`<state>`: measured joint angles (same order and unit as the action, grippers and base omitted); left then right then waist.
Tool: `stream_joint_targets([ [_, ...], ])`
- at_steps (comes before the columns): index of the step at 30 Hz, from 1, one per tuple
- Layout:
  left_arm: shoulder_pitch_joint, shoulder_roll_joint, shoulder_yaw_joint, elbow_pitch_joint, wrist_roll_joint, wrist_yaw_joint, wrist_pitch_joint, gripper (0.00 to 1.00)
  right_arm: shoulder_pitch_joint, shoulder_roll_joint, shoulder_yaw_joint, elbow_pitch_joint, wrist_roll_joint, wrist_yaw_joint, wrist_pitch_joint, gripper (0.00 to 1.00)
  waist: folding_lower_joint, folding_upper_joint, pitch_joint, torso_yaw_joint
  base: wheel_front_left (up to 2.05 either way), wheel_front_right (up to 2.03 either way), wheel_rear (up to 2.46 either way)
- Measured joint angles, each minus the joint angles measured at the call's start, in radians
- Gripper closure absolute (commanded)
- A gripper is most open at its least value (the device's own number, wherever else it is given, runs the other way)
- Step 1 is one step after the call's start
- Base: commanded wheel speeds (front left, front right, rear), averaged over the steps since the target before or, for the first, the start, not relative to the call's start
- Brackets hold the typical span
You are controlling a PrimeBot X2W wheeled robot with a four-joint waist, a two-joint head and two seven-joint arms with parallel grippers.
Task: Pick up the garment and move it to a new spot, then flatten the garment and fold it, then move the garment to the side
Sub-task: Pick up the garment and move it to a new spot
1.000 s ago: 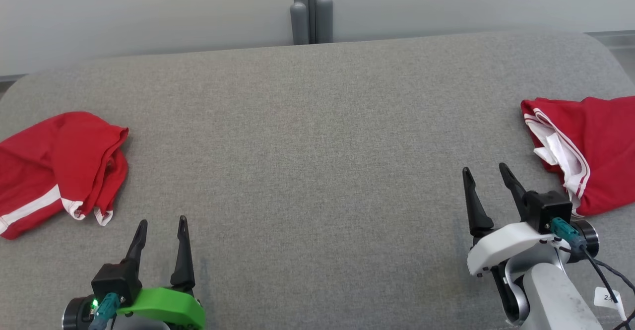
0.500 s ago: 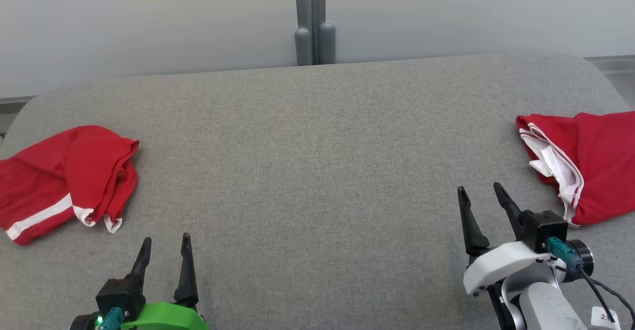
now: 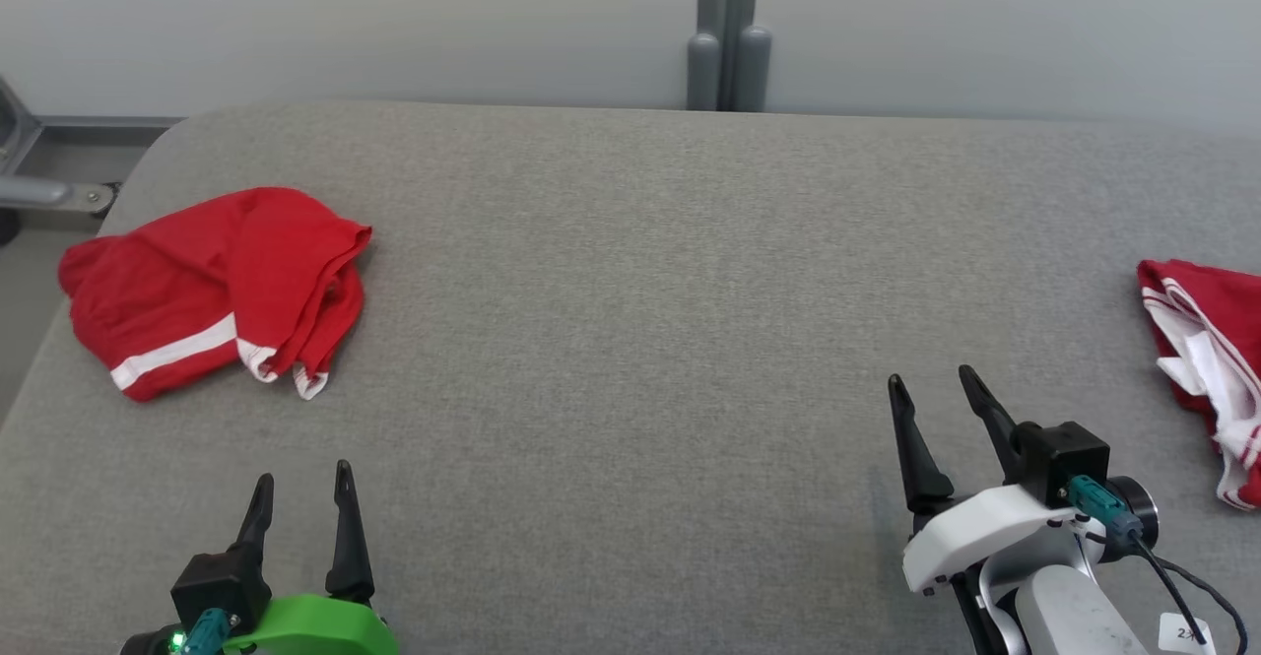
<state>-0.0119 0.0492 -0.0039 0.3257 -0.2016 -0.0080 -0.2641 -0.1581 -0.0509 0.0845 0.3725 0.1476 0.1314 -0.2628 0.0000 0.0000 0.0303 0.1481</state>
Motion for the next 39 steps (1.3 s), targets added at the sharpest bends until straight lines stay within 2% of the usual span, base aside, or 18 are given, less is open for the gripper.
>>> stream_joint_targets([
  [9, 0.004, 0.0, 0.039, 0.005, -0.002, 0.01, 0.0, 0.0, -0.002, 0.001, 0.057, 0.009, 0.003, 0.0, 0.0, 0.0, 0.0, 0.0, 0.018, 0.158, 0.0, 0.0, 0.0],
  [20, 0.026, 0.0, 0.08, 0.02, -0.036, 0.014, 0.0, 0.0, -0.024, 0.002, 0.129, 0.028, 0.026, 0.0, 0.0, 0.0, 0.0, 0.0, 0.035, 0.302, 0.0, 0.0, 0.0],
  [25, 0.008, 0.0, 0.093, 0.061, -0.084, -0.038, 0.0, 0.0, -0.033, -0.013, 0.14, 0.032, 0.027, 0.0, 0.0, 0.0, 0.0, 0.0, 0.062, 0.314, 0.0, 0.0, 0.0],
  [30, -0.103, 0.006, 0.132, 0.109, -0.066, -0.078, 0.0, 0.0, -0.062, -0.044, 0.14, 0.028, 0.029, 0.0, 0.0, 0.0, 0.0, 0.0, 0.101, 0.293, 0.0, 0.0, 0.0],
  [39, -0.403, 0.106, 0.123, 0.251, -0.063, -0.117, 0.0, 0.0, -0.121, -0.101, 0.136, -0.006, 0.016, 0.0, 0.0, 0.0, 0.0, 0.0, 0.203, 0.234, 0.0, 0.0, 0.0],
])
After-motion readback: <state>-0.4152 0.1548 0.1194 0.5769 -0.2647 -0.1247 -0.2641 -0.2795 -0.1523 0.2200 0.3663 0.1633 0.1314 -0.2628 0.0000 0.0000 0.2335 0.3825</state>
